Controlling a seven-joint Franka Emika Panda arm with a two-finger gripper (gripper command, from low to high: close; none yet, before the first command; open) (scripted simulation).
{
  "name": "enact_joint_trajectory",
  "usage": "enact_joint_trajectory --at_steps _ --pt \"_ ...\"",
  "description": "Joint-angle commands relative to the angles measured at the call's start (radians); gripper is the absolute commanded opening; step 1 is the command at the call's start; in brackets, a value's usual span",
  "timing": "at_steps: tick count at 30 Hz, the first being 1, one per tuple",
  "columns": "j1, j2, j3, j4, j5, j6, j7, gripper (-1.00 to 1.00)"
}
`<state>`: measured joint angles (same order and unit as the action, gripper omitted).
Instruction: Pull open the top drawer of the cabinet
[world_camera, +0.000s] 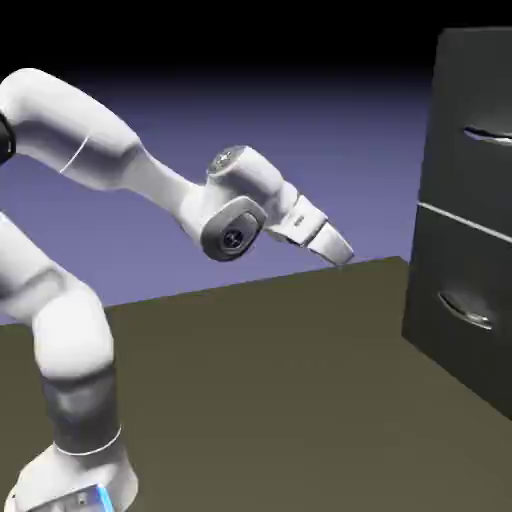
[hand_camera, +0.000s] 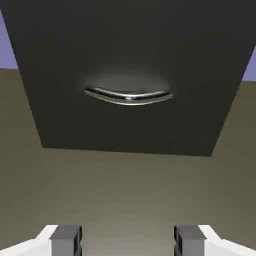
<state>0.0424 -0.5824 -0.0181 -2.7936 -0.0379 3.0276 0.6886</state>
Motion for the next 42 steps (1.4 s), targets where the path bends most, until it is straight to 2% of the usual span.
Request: enact_joint_trajectory --at_steps 1,42 --pt "0.025 -0.010 -0.015 0.014 -0.031 -0.008 -0.044 0.00" --pt "1.057 -0.432 -0.630 0.572 -1.318 -0.328 -1.827 0.00"
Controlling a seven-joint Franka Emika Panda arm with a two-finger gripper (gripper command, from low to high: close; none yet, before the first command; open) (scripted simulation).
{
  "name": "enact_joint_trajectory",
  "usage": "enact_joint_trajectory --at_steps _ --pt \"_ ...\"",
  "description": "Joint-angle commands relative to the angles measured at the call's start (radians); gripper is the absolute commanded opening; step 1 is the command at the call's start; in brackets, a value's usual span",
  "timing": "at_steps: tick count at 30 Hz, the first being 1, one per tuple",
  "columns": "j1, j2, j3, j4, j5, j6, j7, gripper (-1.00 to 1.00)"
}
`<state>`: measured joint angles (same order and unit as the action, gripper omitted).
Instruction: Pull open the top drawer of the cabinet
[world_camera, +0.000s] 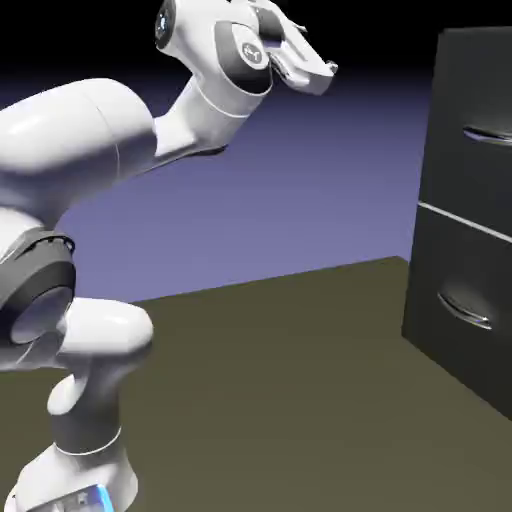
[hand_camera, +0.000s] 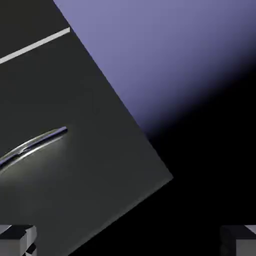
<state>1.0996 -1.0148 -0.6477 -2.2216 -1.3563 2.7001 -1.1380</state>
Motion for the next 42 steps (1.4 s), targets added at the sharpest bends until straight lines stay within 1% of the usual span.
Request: enact_joint_trajectory --at_steps 1,38,40,42 --pt "0.025 -0.010 -0.015 0.014 -0.031 -0.008 -0.044 0.00" --pt "0.957 -0.391 -0.570 0.518 -1.193 -0.296 -1.653 0.00" --pt "0.979 -0.400 -0.583 0.530 -1.220 -0.303 -1.691 0.00" --pt "1.026 -0.400 -0.592 0.602 -1.219 -0.278 -1.712 0.00"
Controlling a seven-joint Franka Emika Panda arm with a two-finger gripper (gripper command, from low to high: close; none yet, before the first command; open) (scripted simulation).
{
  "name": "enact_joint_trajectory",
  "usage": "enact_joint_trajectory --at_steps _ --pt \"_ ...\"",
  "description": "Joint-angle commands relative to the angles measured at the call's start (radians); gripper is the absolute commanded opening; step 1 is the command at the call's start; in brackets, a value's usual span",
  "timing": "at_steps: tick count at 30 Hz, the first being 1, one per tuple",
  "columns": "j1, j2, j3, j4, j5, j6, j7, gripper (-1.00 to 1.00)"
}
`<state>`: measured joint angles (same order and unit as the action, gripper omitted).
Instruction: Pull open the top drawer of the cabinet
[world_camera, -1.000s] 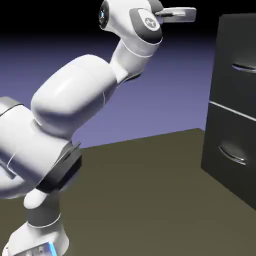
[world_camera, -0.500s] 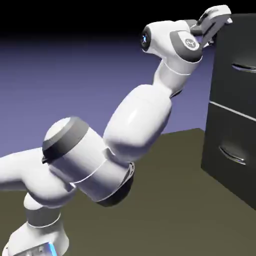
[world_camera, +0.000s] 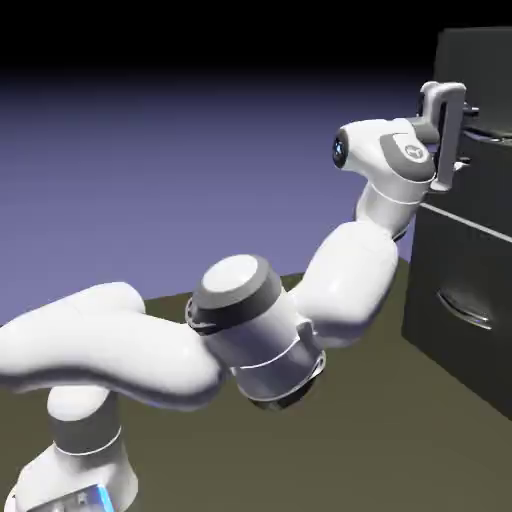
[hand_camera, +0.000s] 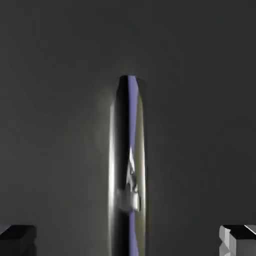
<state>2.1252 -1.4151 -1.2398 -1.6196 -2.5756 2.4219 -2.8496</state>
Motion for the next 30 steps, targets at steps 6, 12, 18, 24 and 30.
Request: enact_joint_trajectory --at_steps 6,12,18,24,30 --pt "0.108 0.000 -0.021 0.166 0.003 0.057 -0.048 -1.00" --pt "0.007 -0.037 0.024 -0.015 -0.015 -0.022 -0.029 -1.00" --pt "-0.134 -0.047 0.059 -0.232 -0.006 -0.099 0.020 -1.00" --pt "-0.280 -0.063 0.109 -0.450 0.023 -0.173 0.058 -1.00" --pt "-0.435 -0.092 0.179 -0.667 0.077 -0.240 0.084 -1.00"
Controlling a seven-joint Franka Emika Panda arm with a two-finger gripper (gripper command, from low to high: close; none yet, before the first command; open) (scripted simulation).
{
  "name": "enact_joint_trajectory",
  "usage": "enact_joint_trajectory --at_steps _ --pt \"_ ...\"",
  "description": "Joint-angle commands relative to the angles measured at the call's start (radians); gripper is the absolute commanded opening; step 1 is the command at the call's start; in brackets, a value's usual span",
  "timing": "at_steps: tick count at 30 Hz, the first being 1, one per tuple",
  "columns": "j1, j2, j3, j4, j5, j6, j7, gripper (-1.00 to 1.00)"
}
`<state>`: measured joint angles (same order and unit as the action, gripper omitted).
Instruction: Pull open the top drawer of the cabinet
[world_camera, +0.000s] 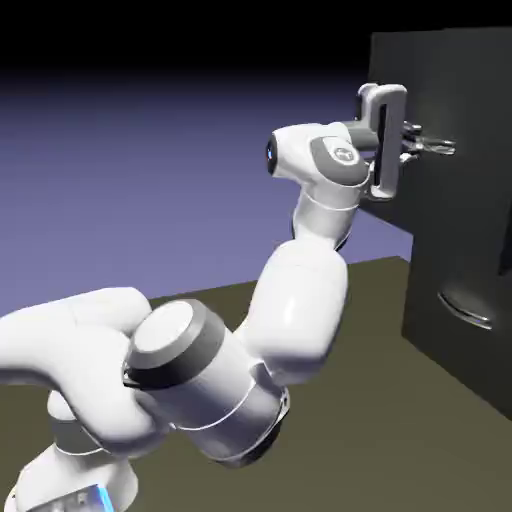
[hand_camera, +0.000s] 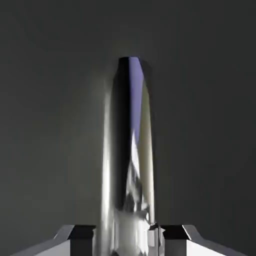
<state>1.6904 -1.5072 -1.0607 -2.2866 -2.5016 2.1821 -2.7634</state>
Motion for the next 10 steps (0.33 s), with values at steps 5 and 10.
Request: enact_joint_trajectory --at_steps 5,10 --pt "-0.136 -0.041 0.080 -0.181 0.076 -0.050 0.007 -1.00" --pt "-0.199 -0.068 0.125 -0.260 0.122 -0.068 0.006 1.00"
